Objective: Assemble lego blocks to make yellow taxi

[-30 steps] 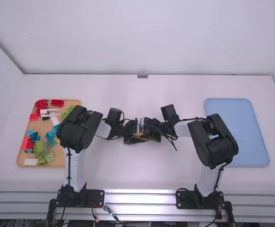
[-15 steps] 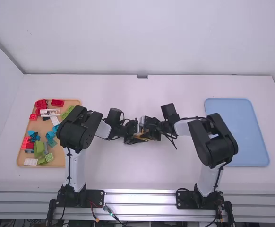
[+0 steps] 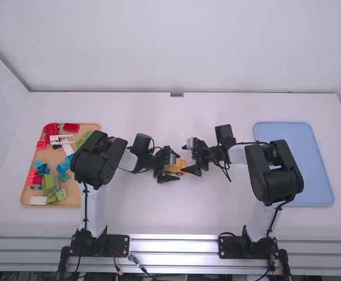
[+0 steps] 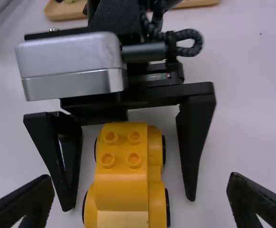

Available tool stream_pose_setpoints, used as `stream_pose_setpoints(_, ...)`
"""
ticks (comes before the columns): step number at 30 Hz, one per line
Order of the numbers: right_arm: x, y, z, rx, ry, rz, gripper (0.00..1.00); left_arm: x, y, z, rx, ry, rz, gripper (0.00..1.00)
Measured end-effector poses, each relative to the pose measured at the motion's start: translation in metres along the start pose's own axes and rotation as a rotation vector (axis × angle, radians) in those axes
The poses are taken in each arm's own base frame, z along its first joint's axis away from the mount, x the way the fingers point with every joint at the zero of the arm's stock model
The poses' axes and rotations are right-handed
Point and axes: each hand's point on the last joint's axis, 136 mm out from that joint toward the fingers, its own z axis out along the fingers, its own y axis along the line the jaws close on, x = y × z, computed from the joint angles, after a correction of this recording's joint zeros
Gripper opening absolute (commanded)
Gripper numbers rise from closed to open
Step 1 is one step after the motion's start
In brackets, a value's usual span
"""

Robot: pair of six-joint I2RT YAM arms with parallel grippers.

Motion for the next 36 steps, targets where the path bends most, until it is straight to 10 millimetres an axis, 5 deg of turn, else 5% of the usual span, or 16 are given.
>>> stream_pose_setpoints(9, 0.006, 0.009, 0.0, 0.016, -0.053, -0.073, 0.99, -0.018, 0.001, -0.021, -0.036, 0.102, -0.059, 0.99)
stream_pose_setpoints(18, 0.017, 0.015, 0.044, -0.053, -0.06, -0.018, 0.99, -0.081, 0.007, -0.106, -0.148, 0.175, -0.07, 0.99)
stream_pose_setpoints(25, 0.018, 0.013, 0.076, -0.072, 0.002, -0.002, 0.98, -0.084, 0.022, -0.164, -0.291, 0.195, -0.105, 0.99)
stream_pose_setpoints(33, 0.025, 0.011, 0.096, -0.044, 0.088, 0.013, 0.66, -0.079, 0.023, -0.175, -0.313, 0.204, -0.138, 0.99)
stream_pose_setpoints(35, 0.023, 0.009, 0.098, -0.037, 0.095, 0.01, 0.46, -0.079, 0.024, -0.175, -0.318, 0.202, -0.13, 0.99)
stream_pose_setpoints(36, 0.023, 0.008, 0.098, -0.035, 0.096, 0.011, 0.43, -0.079, 0.025, -0.175, -0.319, 0.201, -0.128, 0.99)
